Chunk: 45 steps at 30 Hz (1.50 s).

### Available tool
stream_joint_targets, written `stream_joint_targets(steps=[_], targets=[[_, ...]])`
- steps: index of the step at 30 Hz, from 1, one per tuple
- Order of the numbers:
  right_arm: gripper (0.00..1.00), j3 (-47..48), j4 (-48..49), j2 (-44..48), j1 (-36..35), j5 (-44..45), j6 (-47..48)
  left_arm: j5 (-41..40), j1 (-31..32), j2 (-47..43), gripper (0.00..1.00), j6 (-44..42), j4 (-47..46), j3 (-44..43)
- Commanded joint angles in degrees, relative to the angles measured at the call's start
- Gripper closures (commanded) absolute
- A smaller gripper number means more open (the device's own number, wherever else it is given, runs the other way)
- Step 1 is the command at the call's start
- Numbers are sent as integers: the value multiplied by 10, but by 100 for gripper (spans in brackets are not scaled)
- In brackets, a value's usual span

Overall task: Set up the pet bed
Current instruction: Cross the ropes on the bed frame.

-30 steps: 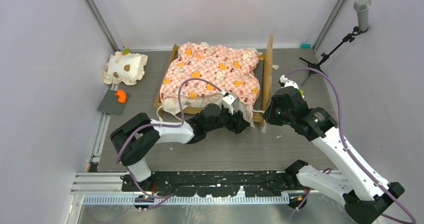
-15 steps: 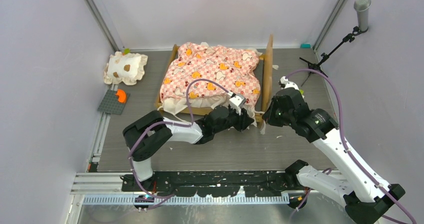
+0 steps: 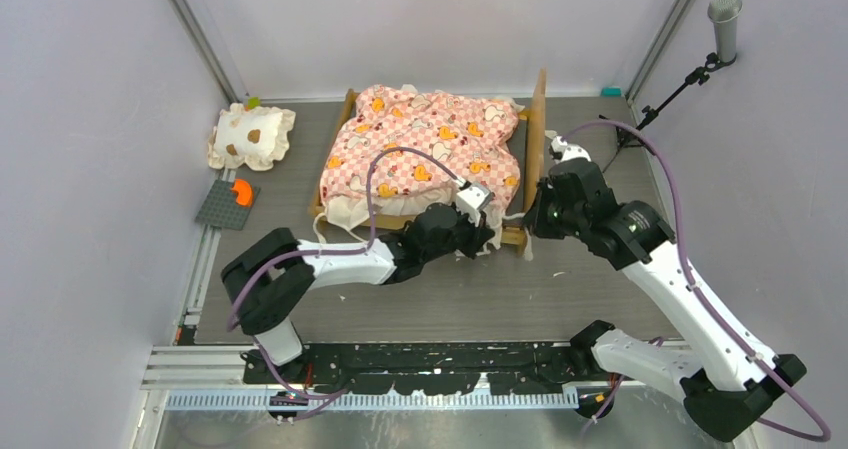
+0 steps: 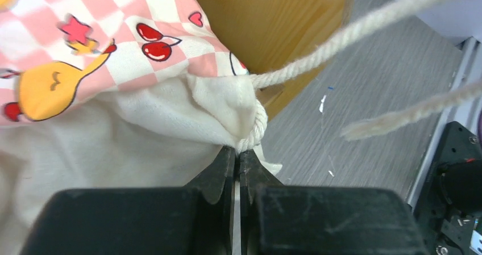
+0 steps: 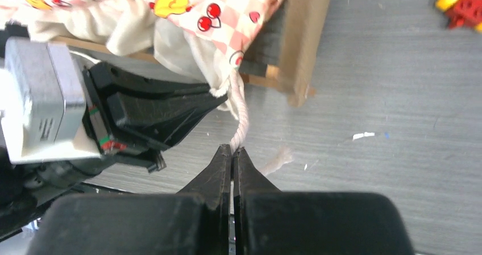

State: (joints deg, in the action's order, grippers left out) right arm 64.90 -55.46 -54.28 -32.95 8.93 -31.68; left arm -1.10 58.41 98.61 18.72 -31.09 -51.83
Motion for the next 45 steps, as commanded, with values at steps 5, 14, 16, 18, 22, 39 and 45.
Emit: stream_joint_targets(steps=[5, 14, 16, 18, 22, 39, 45], targets=[[99, 121, 33, -110, -3, -26, 68, -78, -25, -112, 100, -107, 171, -49], [99, 136, 110, -185, -4, -1, 70, -37, -102, -129, 100, -105, 217, -61], [99, 138, 115, -193, -3, 9, 75, -28, -110, -127, 100, -108, 216, -61], [99, 139, 119, -199, -3, 21, 78, -22, -113, -123, 100, -111, 215, -64], [99, 145, 128, -201, -3, 28, 86, -14, -119, -116, 100, -112, 215, -71], [99, 142, 148, -238, -2, 2, 108, 0, -139, -99, 100, -103, 204, -65], [99, 137, 153, -256, 5, -13, 107, 1, -144, -98, 100, -101, 205, -60]])
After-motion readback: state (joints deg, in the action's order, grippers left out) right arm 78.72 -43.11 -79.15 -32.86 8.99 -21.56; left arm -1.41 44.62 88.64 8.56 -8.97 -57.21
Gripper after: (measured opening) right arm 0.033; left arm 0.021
